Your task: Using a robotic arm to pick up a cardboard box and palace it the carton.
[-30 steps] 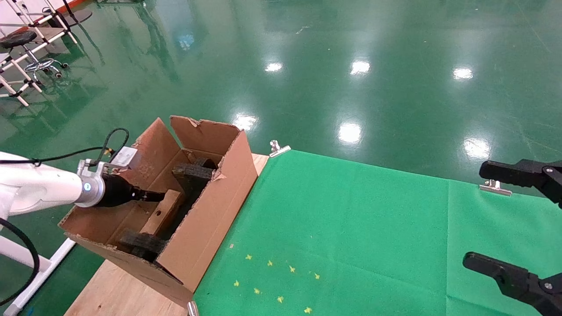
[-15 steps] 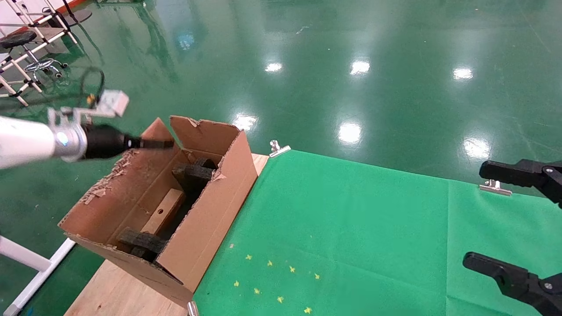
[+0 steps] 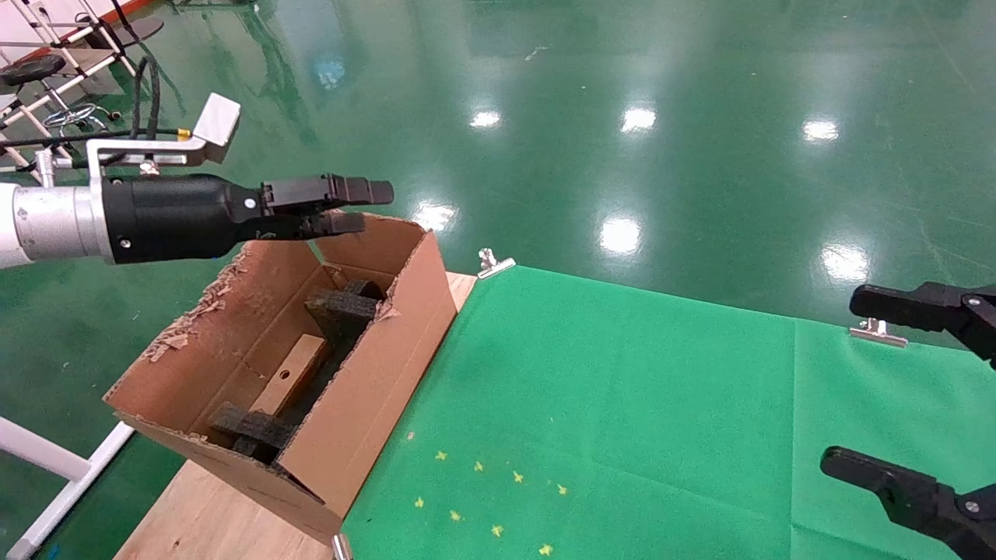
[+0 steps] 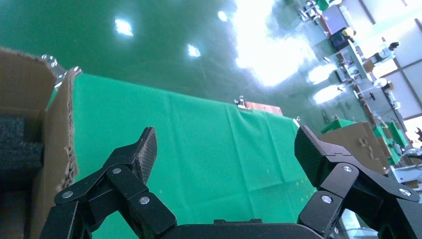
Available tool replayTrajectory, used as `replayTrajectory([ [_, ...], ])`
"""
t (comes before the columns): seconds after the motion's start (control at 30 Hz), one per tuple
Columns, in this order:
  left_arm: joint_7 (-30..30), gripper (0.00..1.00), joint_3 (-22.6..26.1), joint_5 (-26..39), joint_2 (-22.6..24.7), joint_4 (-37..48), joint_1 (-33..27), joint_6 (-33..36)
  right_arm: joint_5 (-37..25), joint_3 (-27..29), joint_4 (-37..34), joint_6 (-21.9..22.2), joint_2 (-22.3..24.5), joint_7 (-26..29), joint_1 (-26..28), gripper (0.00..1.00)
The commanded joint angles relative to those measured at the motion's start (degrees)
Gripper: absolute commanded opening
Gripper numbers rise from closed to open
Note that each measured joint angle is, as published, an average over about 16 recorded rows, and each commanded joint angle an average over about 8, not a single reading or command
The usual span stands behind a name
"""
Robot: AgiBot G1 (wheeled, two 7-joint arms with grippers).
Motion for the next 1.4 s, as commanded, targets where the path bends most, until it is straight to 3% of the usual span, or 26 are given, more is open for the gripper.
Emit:
replayTrajectory([
  [0.03, -1.52, 1.0, -1.05, -2.15, -0.12, -0.16, 0.41, 3.28, 0.0, 0.0, -0.01, 0.01, 0.0, 0.0, -0.01, 1.0],
  [0.37, 0.42, 1.0, -1.86, -2.72, -0.08, -2.41, 2.18, 2.44, 0.01, 0.0, -0.01, 0.01, 0.01, 0.0, -0.01, 1.0],
  [1.4, 19.74, 1.0, -14.94, -13.92, -0.34, -31.84, 22.24, 1.7, 0.01, 0.0, -0.01, 0.01, 0.01, 0.0, -0.01, 1.0],
])
